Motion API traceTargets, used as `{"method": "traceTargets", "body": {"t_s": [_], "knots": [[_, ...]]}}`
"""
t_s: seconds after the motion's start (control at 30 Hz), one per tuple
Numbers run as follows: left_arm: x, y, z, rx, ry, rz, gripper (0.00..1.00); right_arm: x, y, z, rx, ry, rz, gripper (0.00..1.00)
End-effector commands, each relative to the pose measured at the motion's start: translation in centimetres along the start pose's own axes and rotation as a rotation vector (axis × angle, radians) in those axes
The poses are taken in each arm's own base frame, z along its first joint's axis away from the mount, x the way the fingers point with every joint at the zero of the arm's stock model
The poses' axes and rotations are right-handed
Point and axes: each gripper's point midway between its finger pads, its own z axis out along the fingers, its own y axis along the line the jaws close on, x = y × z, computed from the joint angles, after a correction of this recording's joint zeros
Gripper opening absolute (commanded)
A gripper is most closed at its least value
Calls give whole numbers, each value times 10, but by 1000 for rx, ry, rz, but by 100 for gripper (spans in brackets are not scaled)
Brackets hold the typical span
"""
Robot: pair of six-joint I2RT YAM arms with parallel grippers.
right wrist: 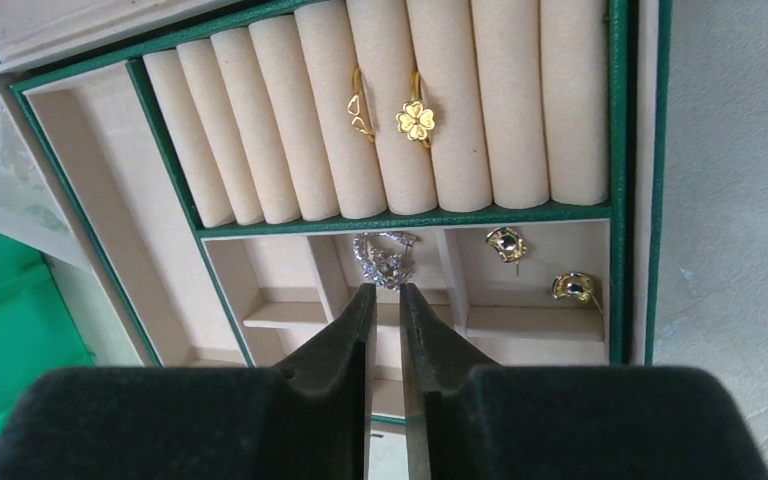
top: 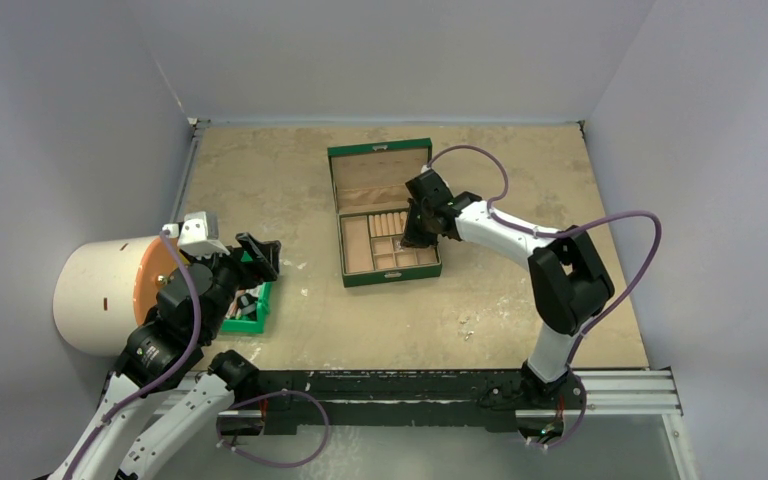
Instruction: Organize the mixed jewelry
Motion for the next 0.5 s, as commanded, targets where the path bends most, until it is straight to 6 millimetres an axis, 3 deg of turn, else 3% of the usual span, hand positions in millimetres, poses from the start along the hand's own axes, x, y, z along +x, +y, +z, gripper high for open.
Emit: {"method": "traceTargets", "body": {"t_s": [0.0,0.37,0.47], "knots": [[-10,0,0,-8,-39,-22,78,-18,10,-17,-11,-66,5,19],[-10,0,0,-7,-37,-21,78,-20,-4,-57,-6,-135,-25,22],[-10,0,0,-5,-36,-20,78,-14,-17,-69,18,-143,-33,22]]}}
